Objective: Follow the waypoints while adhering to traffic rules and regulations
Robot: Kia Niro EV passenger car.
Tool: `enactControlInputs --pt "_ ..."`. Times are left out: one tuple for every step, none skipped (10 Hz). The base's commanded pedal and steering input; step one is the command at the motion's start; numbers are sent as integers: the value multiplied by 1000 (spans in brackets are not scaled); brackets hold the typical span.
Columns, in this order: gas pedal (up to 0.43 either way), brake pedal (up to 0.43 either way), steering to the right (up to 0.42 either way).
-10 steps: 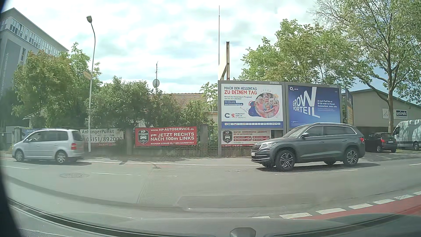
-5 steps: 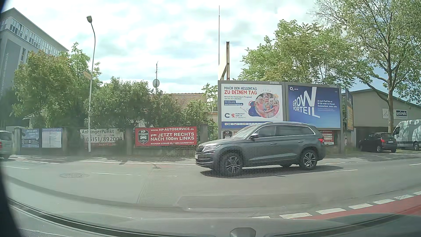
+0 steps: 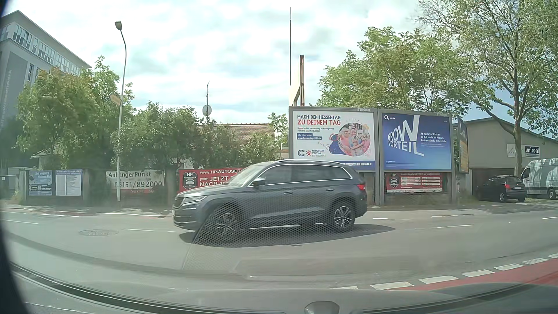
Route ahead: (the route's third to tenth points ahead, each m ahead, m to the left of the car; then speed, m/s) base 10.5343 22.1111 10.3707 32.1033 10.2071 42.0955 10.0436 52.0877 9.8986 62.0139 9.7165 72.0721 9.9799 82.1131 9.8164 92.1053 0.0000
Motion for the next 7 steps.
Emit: enactControlInputs --pt "0 171 -221" --pt "0 171 -221" --pt "0 177 -222" --pt "0 171 -221" --pt "0 171 -222" --pt "0 171 -222" --pt "0 171 -222"
